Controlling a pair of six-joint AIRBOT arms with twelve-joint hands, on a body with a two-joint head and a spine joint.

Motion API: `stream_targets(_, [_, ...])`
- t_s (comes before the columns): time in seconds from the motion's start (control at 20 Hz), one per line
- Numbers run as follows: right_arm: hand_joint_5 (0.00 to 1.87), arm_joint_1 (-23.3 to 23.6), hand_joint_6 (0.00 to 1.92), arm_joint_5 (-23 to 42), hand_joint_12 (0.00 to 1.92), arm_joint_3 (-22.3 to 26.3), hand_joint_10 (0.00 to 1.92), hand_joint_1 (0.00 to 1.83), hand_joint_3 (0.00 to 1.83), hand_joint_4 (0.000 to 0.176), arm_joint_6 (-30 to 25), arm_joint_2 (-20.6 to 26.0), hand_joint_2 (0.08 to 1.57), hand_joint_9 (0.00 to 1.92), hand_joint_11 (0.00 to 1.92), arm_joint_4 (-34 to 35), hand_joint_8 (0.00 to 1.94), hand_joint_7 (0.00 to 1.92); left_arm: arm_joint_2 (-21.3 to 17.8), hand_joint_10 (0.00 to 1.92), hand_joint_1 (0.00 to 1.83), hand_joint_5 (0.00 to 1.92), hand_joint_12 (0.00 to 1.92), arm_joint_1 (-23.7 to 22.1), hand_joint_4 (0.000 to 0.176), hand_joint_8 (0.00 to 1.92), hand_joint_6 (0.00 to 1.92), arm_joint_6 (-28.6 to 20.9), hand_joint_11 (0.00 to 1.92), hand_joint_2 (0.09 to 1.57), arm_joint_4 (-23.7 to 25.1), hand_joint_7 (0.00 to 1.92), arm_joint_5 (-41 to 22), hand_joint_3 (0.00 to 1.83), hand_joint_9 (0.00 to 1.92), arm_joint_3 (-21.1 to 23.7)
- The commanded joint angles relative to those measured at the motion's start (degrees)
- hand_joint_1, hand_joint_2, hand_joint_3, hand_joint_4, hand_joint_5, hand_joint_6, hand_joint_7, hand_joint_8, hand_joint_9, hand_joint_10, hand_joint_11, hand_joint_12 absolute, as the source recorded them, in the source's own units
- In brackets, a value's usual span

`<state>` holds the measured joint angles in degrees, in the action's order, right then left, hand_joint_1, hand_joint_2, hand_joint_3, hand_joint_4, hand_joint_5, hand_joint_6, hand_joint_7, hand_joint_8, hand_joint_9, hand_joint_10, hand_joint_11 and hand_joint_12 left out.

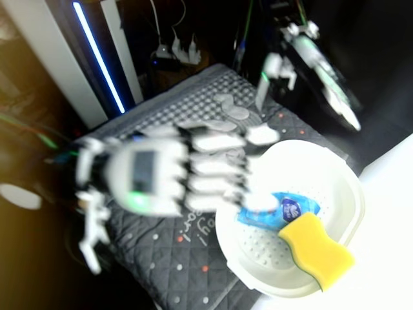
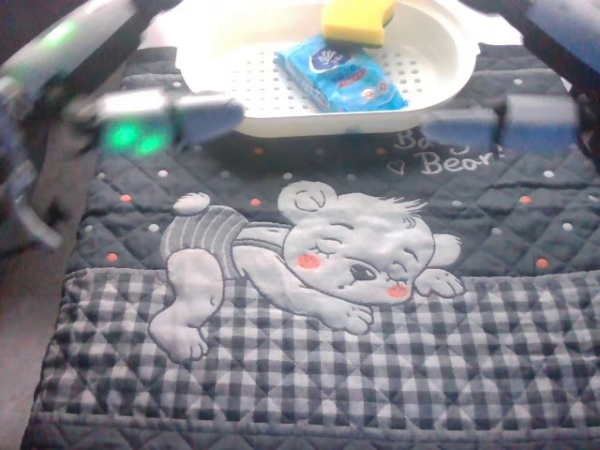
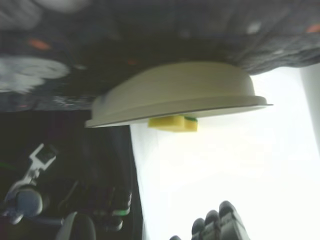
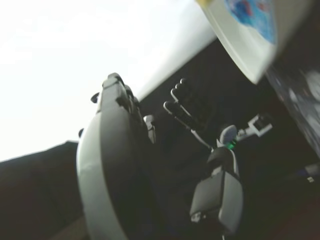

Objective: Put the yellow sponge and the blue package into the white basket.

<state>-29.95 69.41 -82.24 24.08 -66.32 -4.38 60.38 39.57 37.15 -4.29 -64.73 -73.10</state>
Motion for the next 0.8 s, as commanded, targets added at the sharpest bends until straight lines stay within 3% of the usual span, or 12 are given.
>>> stream_targets(0.0, [0.13,-2.66,0.00,9.05,0.00,0.72,0.00,0.76,0.01,0.176,-0.18,1.47,1.04,0.00,0.00,4.19,0.01,0.09,-1.14,0.00,0.52,0.00,0.00,2.51,0.176,0.00,0.00,0.13,0.00,1.07,-3.89,0.00,-11.29,0.02,0.00,1.05])
stream_targets(0.05, [0.10,-5.61,0.00,11.46,0.00,2.27,0.00,0.63,0.00,0.166,-0.18,2.30,1.04,0.00,0.00,5.74,0.00,0.09,-1.83,0.00,0.49,0.00,0.00,5.03,0.176,0.00,0.00,0.13,0.00,1.09,-4.78,0.00,-14.05,0.02,0.00,2.58])
stream_targets(0.2, [0.13,-11.34,0.01,17.32,0.00,6.68,0.00,0.66,0.00,0.170,-1.09,4.72,1.04,0.00,0.00,7.54,0.00,0.07,-4.01,0.00,0.59,0.00,0.01,10.81,0.176,0.00,0.00,0.13,0.03,1.13,-6.47,0.00,-21.70,0.03,0.00,7.23])
stream_targets(0.25, [0.15,-12.80,0.02,18.48,0.00,7.37,0.00,0.71,0.00,0.175,-2.45,4.99,1.01,0.00,0.00,7.68,0.01,0.09,-4.85,0.00,0.58,0.00,0.04,13.18,0.160,0.00,0.00,0.13,0.06,1.17,-7.44,0.00,-24.85,0.01,0.00,8.75])
stream_targets(0.35, [0.09,-14.83,0.00,20.19,0.00,8.08,0.00,0.68,0.00,0.172,-4.08,4.95,1.00,0.00,0.00,8.28,0.00,0.07,-6.02,0.00,0.58,0.00,0.01,17.00,0.151,0.00,0.00,0.08,0.01,1.12,-8.73,0.00,-29.53,0.00,0.00,10.98])
stream_targets(0.4, [0.03,-15.84,0.00,21.71,0.00,8.66,0.00,0.69,0.01,0.137,-4.12,5.05,0.99,0.00,0.00,8.90,0.00,0.06,-6.32,0.00,0.56,0.00,0.00,18.41,0.143,0.00,0.00,0.07,0.00,1.13,-9.17,0.00,-31.69,0.00,0.00,11.81])
stream_targets(0.45, [0.03,-16.94,0.00,23.89,0.00,9.41,0.00,0.69,0.01,0.137,-4.45,5.32,0.99,0.00,0.00,9.33,0.00,0.06,-6.56,0.00,0.56,0.00,0.00,19.57,0.143,0.00,0.00,0.08,0.00,1.13,-9.31,0.00,-33.62,0.00,0.00,12.50])
stream_targets(0.5, [0.10,-17.84,0.01,25.76,0.00,10.07,0.00,0.64,0.01,0.114,-5.05,5.67,1.01,0.00,0.00,9.50,0.00,0.03,-6.88,0.00,0.50,0.00,0.03,20.34,0.149,0.00,0.00,-0.06,0.07,1.16,-9.42,0.00,-34.49,0.00,0.01,13.22])
stream_targets(0.55, [0.09,-19.14,0.00,28.08,0.00,10.86,0.00,0.51,0.01,0.112,-5.81,6.15,1.03,0.00,0.00,9.62,0.00,0.03,-7.19,0.00,0.46,0.00,0.02,20.61,0.171,0.00,0.00,0.45,0.04,1.19,-9.24,0.00,-34.51,0.01,0.00,13.92])
stream_targets(0.6, [0.10,-20.79,0.00,30.65,0.01,11.75,0.00,0.43,0.01,0.091,-6.23,6.69,1.04,0.02,0.04,10.11,0.01,0.06,-7.21,0.00,0.49,0.00,0.03,20.91,0.175,0.00,0.00,0.67,0.07,1.14,-9.12,0.00,-34.51,0.00,0.00,14.22])
stream_targets(0.65, [0.14,-22.00,0.01,31.55,0.03,12.94,0.01,0.56,0.00,0.030,-6.24,7.35,1.05,0.07,0.10,10.49,0.01,0.11,-7.19,0.01,0.44,0.00,0.05,21.08,0.150,0.00,0.00,0.74,0.11,1.15,-8.84,0.00,-34.51,0.00,0.03,14.45])
stream_targets(0.75, [0.10,-22.30,0.00,31.57,0.02,14.15,0.00,0.51,0.01,0.018,-6.26,7.91,1.11,0.14,0.14,9.10,0.00,0.13,-7.67,0.01,0.19,0.04,0.06,21.44,0.086,0.01,0.00,0.89,0.17,1.23,-8.32,0.08,-34.54,0.01,0.11,15.25])
